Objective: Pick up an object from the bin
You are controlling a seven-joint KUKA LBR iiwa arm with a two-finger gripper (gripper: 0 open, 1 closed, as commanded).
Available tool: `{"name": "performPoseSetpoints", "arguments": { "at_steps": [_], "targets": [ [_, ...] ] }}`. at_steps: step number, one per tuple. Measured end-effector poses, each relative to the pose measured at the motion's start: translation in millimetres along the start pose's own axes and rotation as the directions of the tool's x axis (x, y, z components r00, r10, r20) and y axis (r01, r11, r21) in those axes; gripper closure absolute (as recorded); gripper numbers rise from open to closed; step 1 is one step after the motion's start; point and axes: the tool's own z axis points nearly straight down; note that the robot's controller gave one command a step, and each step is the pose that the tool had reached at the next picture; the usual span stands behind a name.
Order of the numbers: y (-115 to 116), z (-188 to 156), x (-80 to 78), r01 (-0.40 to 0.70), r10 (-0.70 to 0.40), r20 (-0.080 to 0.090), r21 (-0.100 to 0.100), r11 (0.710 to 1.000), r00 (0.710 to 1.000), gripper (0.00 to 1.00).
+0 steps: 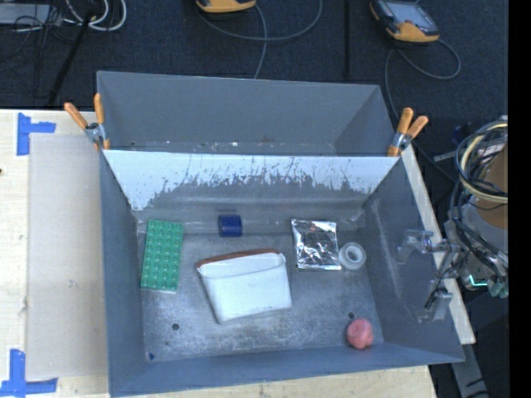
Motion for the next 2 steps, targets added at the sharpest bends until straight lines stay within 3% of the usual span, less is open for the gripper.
{"name": "performPoseSetpoints", "arguments": {
  "at_steps": [1,2],
  "targets": [
    [45.1,154.7,-2.9,0.123,-0.123,0.021,0.005,0.992,0.992,0.0],
    [42.0,158.1,-15.0,0.188,-0.188,0.009,0.004,0.982,0.982,0.0]
  ]
}}
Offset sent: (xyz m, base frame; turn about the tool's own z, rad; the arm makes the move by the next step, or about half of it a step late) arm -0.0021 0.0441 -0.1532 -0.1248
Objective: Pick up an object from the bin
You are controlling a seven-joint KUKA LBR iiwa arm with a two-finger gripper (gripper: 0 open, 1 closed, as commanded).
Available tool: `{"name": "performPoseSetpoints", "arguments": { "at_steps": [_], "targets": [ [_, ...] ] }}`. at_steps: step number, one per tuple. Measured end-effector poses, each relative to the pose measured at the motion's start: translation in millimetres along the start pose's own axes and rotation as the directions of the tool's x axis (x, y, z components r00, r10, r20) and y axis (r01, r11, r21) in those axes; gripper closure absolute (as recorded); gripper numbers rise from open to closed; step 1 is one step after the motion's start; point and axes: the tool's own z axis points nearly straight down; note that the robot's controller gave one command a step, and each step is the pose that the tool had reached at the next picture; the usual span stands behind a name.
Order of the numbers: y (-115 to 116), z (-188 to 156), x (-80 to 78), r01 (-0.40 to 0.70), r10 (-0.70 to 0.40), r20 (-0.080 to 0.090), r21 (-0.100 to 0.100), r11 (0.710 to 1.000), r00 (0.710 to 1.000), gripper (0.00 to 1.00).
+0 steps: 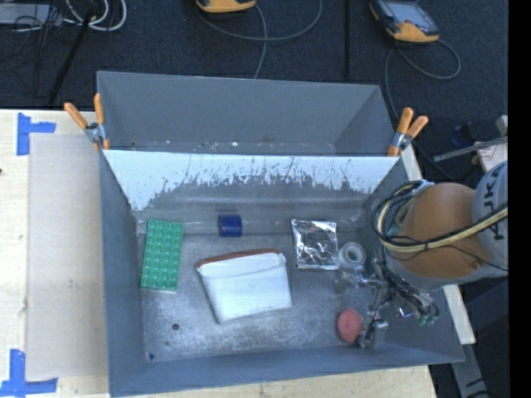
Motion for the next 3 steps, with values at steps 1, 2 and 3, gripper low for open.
{"name": "performPoseSetpoints", "arguments": {
  "at_steps": [1,2,3],
  "targets": [
    [0.3,0.0,0.4,0.005,-0.005,-0.002,-0.001,1.0,1.0,1.0],
    [-27.7,-121.1,0.5,0.386,-0.386,0.002,0.003,0.922,0.922,1.0],
    [-21.4,-84.2,-19.2,0.826,-0.826,0.001,-0.004,0.564,0.564,1.0]
  ]
}}
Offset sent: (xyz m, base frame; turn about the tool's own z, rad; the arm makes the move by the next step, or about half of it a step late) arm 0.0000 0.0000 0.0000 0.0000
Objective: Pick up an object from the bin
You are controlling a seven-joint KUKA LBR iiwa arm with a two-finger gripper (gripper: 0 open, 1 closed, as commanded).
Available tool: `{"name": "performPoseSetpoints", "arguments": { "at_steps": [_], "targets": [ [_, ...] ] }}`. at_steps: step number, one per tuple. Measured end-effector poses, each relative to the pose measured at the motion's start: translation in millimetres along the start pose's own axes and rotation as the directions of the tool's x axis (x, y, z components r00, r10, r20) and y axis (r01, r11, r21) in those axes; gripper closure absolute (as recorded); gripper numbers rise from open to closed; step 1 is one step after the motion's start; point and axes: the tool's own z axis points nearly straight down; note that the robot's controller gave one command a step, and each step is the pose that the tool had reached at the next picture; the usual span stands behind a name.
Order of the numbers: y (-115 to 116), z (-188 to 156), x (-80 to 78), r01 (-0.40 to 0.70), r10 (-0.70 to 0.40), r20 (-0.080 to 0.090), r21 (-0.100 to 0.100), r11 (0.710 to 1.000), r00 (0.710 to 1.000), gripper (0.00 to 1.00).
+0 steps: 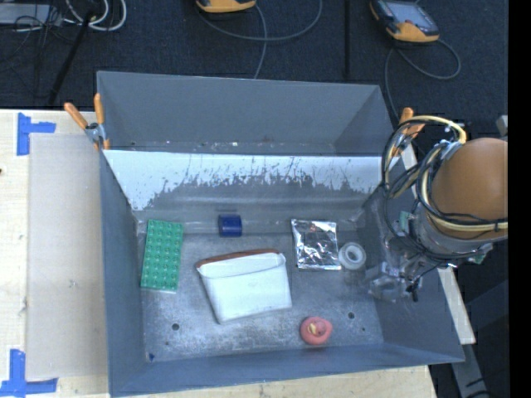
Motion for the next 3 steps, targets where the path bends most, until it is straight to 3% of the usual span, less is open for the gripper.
{"name": "performPoseSetpoints", "arguments": {
  "at_steps": [1,2,3],
  "targets": [
    [6.9,-25.1,-18.2,0.009,-0.009,0.001,0.002,1.0,1.0,1.0],
    [32.0,-102.3,-52.6,0.031,-0.031,0.002,0.008,0.999,1.0,1.0],
    [64.2,15.6,-120.0,0.295,-0.295,0.0,-0.007,0.955,0.955,1.0]
  ]
}}
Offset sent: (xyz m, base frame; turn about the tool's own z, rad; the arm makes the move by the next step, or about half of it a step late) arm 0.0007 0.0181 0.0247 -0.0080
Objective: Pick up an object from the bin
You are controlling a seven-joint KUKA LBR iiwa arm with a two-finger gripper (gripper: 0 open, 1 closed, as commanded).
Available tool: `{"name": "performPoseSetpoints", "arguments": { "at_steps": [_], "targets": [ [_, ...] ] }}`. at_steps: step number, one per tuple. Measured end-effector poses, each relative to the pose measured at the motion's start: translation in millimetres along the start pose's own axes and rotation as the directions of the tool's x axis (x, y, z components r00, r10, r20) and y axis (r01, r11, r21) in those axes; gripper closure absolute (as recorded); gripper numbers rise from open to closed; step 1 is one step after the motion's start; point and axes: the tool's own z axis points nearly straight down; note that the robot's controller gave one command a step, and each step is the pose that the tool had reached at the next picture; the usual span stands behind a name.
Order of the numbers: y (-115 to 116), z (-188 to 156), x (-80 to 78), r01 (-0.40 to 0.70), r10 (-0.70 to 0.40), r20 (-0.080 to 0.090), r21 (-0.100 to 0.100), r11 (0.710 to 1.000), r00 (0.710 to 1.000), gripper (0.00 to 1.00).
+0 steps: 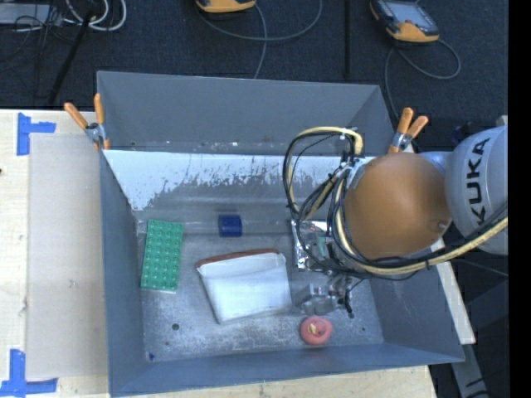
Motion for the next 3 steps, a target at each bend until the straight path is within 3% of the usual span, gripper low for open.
{"name": "performPoseSetpoints", "arguments": {
  "at_steps": [1,2,3],
  "targets": [
    [-28.3,-8.5,13.9,0.431,-0.431,-0.004,0.006,0.902,0.902,1.0],
    [13.1,-23.9,-16.9,0.448,-0.448,-0.002,0.002,0.894,0.894,1.0],
    [26.6,-42.4,42.3,0.773,-0.773,-0.005,0.001,0.634,0.634,1.0]
  ]
}}
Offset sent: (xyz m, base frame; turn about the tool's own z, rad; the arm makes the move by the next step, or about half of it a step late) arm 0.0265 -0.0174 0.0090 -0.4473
